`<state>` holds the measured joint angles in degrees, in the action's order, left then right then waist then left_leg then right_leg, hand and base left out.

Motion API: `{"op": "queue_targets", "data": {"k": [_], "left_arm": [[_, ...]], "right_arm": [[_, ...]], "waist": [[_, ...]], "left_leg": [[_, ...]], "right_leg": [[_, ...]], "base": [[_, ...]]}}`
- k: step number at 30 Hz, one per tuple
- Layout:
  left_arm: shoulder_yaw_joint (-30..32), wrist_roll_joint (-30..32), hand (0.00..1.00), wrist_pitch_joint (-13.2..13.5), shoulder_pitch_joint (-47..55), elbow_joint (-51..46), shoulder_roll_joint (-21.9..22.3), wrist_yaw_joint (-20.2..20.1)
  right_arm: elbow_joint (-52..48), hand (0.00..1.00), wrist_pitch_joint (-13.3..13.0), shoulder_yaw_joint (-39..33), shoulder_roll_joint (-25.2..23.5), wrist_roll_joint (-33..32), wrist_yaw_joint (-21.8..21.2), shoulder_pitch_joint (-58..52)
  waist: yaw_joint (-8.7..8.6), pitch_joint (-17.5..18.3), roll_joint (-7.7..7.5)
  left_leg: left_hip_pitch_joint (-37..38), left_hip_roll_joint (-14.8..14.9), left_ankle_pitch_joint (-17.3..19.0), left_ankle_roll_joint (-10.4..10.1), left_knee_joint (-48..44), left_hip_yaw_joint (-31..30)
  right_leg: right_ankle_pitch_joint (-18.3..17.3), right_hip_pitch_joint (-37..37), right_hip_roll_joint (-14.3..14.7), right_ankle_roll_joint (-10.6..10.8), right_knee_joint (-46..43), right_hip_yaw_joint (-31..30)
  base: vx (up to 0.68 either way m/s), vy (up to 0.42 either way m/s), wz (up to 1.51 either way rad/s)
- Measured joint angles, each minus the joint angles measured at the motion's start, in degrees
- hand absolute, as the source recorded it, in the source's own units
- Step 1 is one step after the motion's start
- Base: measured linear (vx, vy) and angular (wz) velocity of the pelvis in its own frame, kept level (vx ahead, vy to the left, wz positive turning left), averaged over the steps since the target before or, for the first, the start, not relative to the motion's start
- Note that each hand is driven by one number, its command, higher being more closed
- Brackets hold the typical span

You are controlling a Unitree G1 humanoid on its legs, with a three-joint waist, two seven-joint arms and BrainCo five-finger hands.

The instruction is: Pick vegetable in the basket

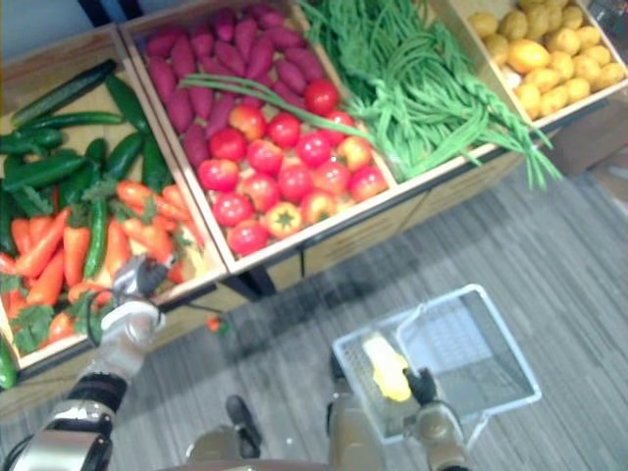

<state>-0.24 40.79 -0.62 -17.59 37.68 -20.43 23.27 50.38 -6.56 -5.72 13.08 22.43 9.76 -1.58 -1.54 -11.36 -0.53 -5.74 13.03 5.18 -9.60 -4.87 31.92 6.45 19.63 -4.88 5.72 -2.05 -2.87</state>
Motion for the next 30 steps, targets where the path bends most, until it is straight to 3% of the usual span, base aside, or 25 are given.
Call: {"op": "queue_targets", "data": {"k": [14, 25, 30], "left_arm": [[-0.6, -0.2, 1.00, 0.1, 3.4, -7.0, 0.3, -1.2], [0.9, -1.3, 1.00, 0.1, 7.4, -15.7, 3.4, -1.1], [1.3, -1.2, 1.00, 1.2, 11.2, -26.6, 3.2, -1.2]], "right_arm": [[-0.1, 1.00, 0.1, -0.1, -0.1, 0.0, 0.0, -0.4], [0.0, 1.00, 0.2, -3.3, -0.7, 0.0, -0.1, -2.5], [-0.1, 1.00, 0.3, -7.5, -0.6, 0.2, -0.4, -3.5]], "waist": [[0.08, 0.1, 0.02], [0.23, 1.8, -0.11], [0.42, 3.6, -0.15]], "left_leg": [[-0.1, 0.0, -0.1, 0.1, -0.2, -1.3], [0.6, 0.0, -0.6, 0.3, -0.2, -3.4], [0.8, -0.6, -1.5, 0.5, 1.7, -5.9]], "right_leg": [[0.0, -0.8, -0.3, 0.0, 0.1, 1.1], [0.0, -2.8, -0.6, 0.0, 0.4, 2.6], [0.0, -4.8, -1.0, 0.0, 1.6, 4.2]], "base": [[0.00, -0.015, 0.04], [-0.01, -0.021, 0.08], [-0.02, -0.017, 0.21]]}}
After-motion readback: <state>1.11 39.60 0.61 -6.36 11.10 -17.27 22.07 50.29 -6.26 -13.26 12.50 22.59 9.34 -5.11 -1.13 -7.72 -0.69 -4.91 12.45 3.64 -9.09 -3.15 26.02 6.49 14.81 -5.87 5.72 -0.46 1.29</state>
